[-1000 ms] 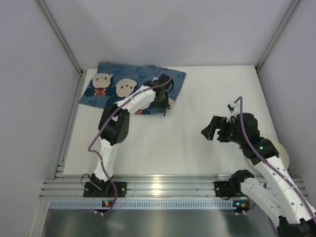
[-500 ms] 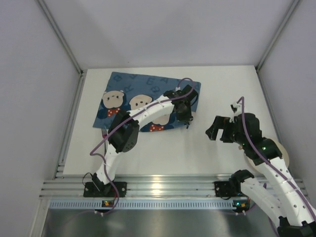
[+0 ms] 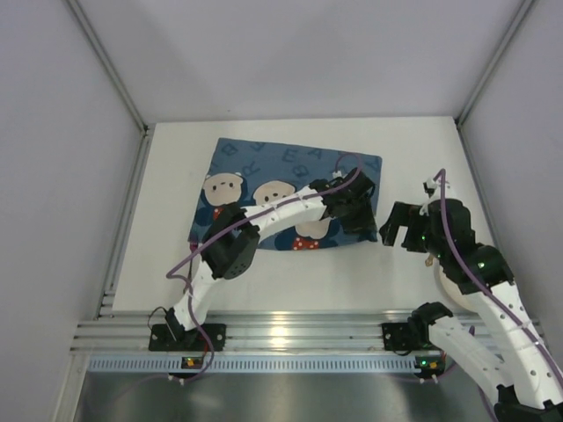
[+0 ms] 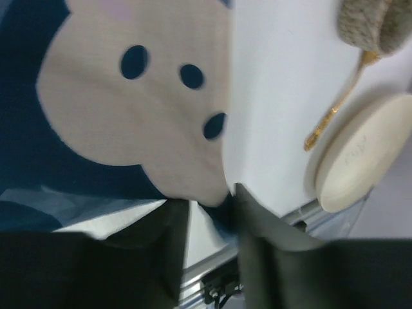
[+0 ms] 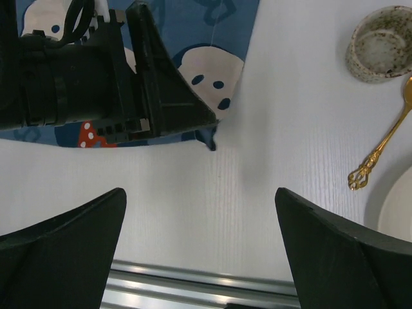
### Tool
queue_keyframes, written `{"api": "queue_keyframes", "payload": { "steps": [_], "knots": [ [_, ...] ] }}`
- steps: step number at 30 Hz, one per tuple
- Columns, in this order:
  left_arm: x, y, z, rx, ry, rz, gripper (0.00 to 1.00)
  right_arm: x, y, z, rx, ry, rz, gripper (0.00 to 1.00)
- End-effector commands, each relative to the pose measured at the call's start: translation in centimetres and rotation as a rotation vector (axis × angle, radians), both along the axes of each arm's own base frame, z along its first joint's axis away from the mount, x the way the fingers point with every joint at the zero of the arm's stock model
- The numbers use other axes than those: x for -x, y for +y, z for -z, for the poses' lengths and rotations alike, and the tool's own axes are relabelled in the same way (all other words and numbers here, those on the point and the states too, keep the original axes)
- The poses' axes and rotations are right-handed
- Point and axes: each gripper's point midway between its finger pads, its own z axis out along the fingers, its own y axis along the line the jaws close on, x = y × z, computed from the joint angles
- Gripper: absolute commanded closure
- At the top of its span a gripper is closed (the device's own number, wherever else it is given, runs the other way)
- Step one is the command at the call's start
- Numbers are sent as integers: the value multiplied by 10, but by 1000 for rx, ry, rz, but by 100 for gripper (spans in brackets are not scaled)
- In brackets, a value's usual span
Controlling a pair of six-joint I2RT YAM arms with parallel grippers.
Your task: Set the dinner table for one person
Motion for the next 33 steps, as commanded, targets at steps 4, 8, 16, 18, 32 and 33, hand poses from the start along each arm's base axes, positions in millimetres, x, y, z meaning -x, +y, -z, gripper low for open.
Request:
{"api": "queue_keyframes", "payload": {
  "steps": [4, 8, 16, 18, 32, 33],
  "knots": [
    [-1, -60, -69, 327, -50, 28, 2, 3, -12, -25, 41, -68, 28, 0],
    [-14, -30, -96, 277, -139, -22, 2, 3, -15, -31, 44, -84, 37, 0],
    [-61, 114, -107, 36, -263, -245, 2, -5, 27, -26, -60, -10, -127, 0],
    [-63, 145, -100, -22, -275, -256, 1, -11, 38, -17, -74, 41, -158, 0],
    [-100, 204, 6, -400, -197, -177, 2, -10, 69, 23, -144, 201, -285, 77],
    [-100, 207, 11, -425, -190, -174, 2, -7, 68, 26, -141, 208, -285, 87]
  ]
}}
